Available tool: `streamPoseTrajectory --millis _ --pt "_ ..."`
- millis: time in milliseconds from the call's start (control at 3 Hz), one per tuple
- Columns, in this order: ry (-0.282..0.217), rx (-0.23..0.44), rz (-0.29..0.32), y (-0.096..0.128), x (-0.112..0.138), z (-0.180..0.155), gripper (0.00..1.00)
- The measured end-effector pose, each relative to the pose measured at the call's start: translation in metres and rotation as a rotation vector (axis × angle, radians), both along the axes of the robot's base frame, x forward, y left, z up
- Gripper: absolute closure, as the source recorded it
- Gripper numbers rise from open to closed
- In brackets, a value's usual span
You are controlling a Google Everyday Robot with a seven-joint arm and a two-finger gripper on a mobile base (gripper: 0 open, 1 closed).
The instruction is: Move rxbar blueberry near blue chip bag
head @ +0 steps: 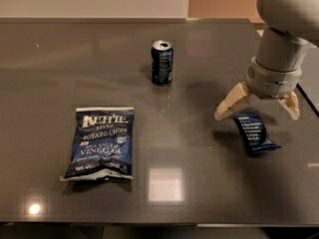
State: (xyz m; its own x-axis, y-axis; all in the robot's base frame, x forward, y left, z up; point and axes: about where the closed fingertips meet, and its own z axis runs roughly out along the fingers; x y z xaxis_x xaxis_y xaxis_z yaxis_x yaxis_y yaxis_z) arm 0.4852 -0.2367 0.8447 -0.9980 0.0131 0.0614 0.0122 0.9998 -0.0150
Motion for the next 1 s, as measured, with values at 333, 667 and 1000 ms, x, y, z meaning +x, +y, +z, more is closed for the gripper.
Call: streamPoseTrajectory --millis 333,667,1000 --pt "0.025 0.001 -0.020 0.000 -0.007 -0.009 0.19" --pt "0.043 0.016 -0.034 0.000 -0.011 -0.015 0.42" --pt "0.057 0.022 -0.036 0.002 -0.014 -0.020 0.65"
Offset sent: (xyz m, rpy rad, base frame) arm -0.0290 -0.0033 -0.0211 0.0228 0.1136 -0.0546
